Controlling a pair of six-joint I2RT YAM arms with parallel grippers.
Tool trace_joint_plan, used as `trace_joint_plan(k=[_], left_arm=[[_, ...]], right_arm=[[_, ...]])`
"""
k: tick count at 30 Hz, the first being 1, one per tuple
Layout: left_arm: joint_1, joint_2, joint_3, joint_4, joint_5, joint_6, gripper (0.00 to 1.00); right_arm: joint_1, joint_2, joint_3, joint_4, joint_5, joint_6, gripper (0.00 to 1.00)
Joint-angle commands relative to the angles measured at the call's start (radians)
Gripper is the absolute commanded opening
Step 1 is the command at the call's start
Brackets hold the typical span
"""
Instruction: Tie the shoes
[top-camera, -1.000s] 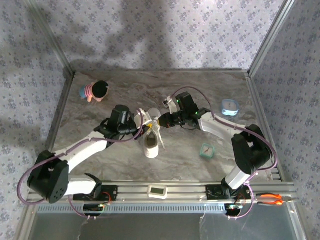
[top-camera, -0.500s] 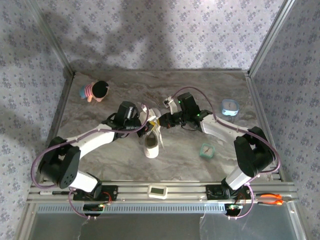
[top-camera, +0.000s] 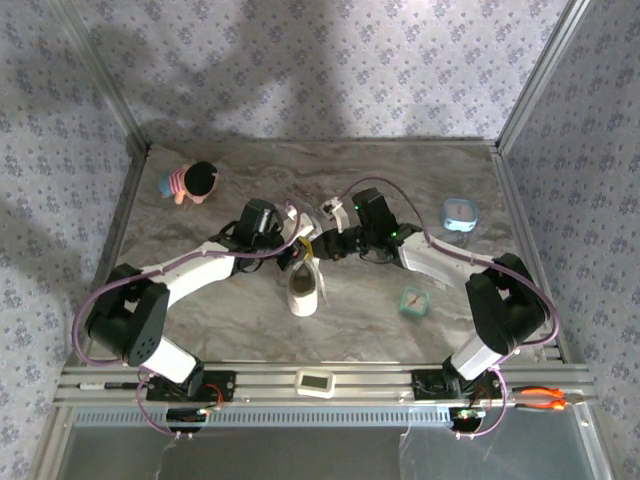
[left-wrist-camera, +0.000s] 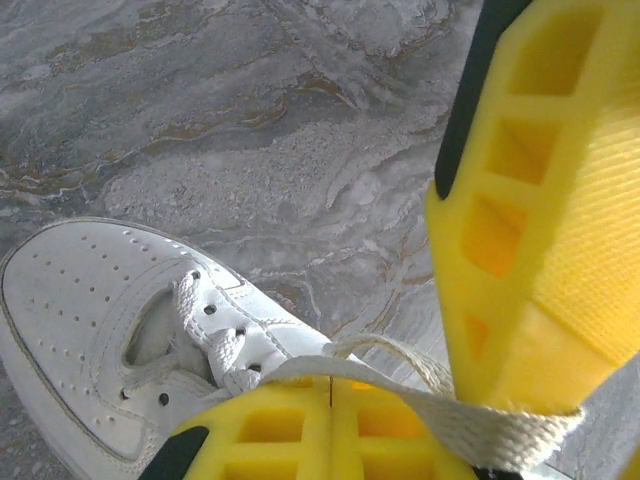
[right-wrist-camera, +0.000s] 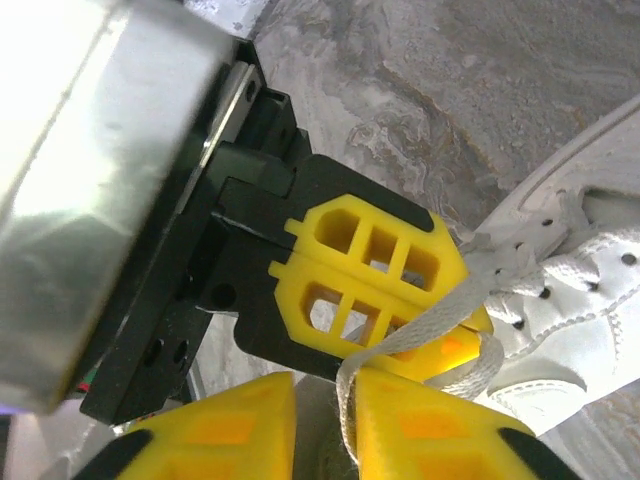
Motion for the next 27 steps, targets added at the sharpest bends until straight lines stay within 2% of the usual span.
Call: trace_joint_plan(k=[1, 5, 11, 14, 22, 27], left_arm=[[0.005, 0.017, 0.007, -0.040, 0.013, -0.005, 0.00], [0.006, 0.013, 0.002, -0.053, 0.025, 0.001, 0.00], [0.006, 0.015, 0.000, -0.055, 0.032, 0.002, 0.00], [0.005, 0.015, 0.000, -0.056, 0.033, 0.002, 0.00], [0.005, 0.019, 0.000, -0.059, 0.033, 0.003, 0.00], [0.006, 0.019, 0.000, -0.059, 0.033, 0.003, 0.00]], right_arm=[[-0.005, 0.027, -0.026, 0.022, -0.035, -0.016, 0.34], [-0.019, 0.040, -0.040, 0.051, -0.058, -0.012, 0.40], [-0.037, 0.051, -0.068, 0.156, -0.093, 0.080, 0.44], [-0.045, 0.043, -0.086, 0.199, -0.100, 0.118, 0.50], [-0.071, -0.022, -0.097, 0.118, -0.036, 0.105, 0.55], [-0.096, -0.084, -0.105, 0.072, -0.013, 0.118, 0.55]])
